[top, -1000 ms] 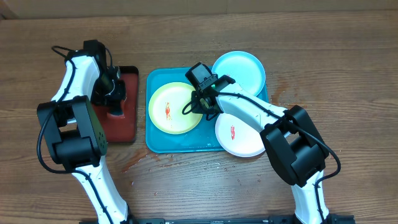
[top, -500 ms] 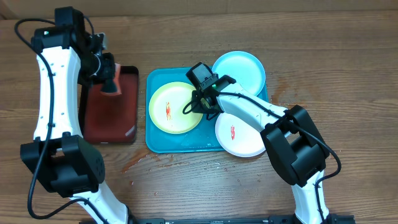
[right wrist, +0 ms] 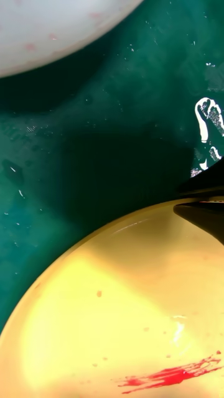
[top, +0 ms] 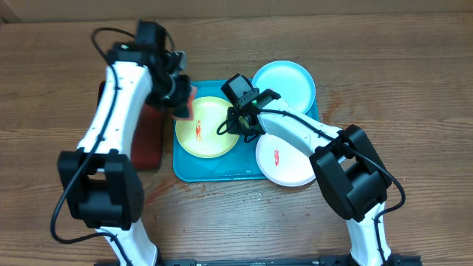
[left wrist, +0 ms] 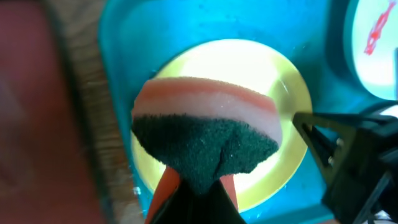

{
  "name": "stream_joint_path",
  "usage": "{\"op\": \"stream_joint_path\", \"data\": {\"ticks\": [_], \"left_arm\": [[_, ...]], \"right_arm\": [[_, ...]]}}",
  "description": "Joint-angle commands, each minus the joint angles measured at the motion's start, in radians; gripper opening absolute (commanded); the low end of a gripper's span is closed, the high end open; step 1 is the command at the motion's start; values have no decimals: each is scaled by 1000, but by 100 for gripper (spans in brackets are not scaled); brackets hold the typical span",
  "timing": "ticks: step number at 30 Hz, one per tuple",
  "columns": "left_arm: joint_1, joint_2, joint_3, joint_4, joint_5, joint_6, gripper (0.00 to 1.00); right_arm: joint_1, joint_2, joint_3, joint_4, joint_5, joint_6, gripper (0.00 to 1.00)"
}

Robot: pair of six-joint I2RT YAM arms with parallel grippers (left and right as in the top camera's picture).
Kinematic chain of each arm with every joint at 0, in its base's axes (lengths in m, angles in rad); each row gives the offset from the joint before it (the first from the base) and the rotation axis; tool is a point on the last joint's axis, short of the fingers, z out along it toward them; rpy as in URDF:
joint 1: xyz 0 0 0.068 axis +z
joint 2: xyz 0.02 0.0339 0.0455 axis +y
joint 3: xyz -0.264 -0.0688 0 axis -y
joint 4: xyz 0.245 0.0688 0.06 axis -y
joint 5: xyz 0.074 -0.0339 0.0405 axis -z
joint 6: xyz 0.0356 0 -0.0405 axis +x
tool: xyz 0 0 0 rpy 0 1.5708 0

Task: Clean dirty plates on tray and stack at the side
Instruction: 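Lift the sponge with the left gripper and bring it over the yellow plate, then scrub the yellow plate with the sponge while the right gripper holds it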

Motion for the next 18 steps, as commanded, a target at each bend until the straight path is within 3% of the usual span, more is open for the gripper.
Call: {"op": "stream_joint_path", "data": {"ticks": [1,11,18], "left_arm": [[-30,12,-89,45,-21,-90,4],[-78,12,-323,266,-113,-183,5],[-78,12,-350,320,-113,-205,4]], "right_arm": [[-3,17,-26,-18,-2,6,4],[-3,17,-26,-34,-40,31,4],[10,17,-26,-63,-92,31,4]]}}
